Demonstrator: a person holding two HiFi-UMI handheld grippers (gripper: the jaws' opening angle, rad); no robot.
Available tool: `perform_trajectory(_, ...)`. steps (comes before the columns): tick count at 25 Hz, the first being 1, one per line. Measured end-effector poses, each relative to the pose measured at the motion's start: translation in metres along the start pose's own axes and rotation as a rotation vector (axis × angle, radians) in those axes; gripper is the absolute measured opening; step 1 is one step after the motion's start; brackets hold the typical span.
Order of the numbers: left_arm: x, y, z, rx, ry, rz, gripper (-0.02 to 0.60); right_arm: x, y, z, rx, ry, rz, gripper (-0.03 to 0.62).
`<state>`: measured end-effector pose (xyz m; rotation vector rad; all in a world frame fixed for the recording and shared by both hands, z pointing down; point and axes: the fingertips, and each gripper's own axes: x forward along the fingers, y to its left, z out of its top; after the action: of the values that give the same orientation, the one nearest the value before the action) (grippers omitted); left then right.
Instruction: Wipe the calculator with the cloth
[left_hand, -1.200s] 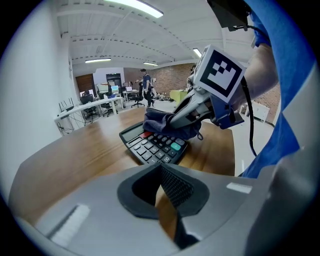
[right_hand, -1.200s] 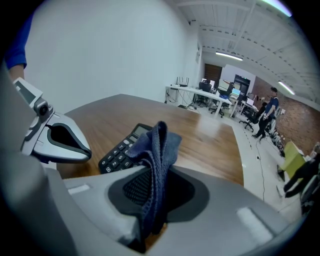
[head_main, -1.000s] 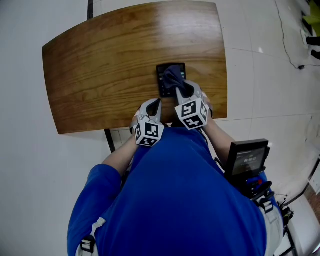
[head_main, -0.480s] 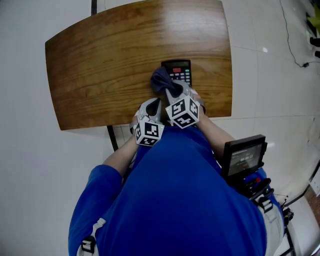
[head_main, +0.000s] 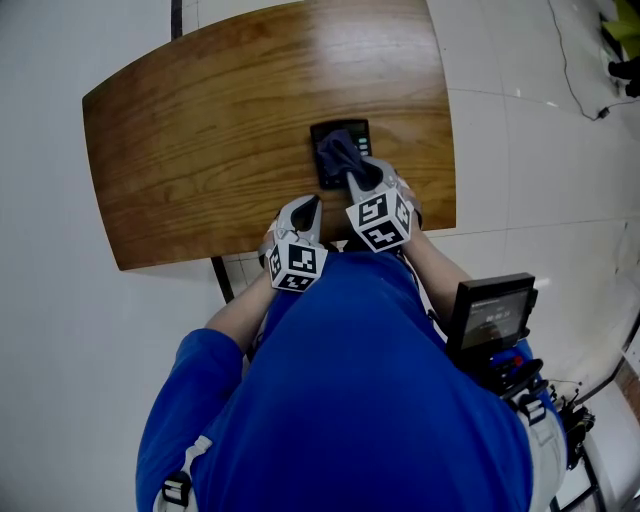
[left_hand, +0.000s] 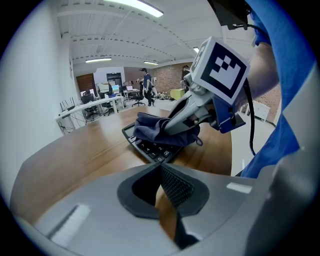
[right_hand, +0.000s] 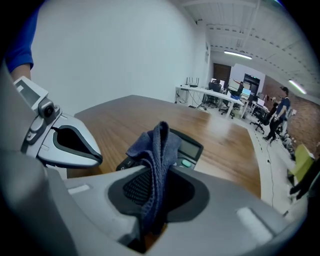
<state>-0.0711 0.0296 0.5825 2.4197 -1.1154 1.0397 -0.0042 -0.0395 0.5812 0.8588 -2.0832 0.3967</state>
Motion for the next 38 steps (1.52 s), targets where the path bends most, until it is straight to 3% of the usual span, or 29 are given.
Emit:
perform_trajectory(6,0.008,-0.005,-0.001,0.012,0.008,-0.023,0.006,-0.004,-0.028,-0.024,0.081,0.024,-0.056,0.067)
perform_trajectory(12,0.009,-0.003,-0.001,0.002,0.004,-0.012,0.006,-0.006,-0.037,-0.029,0.087,0.043,-0.082,0.067)
perform_trajectory(17,0.008,-0.003,-0.005,-0.007,0.004,-0.001,0.006,-0.006,-0.017,-0.014,0.067,0.004,-0.033,0.067)
perform_trajectory(26,-0.018,-0.001,-0.010,-0.010,0.039,0.028,0.006,0.002,0.056,0.017,-0.016,-0.046,0.127,0.067)
perform_trajectory(38,-0.013,-0.001,-0.010,0.014,0.048,0.005,0.006,0.004,0.037,0.004,0.022,-0.021,0.082,0.067)
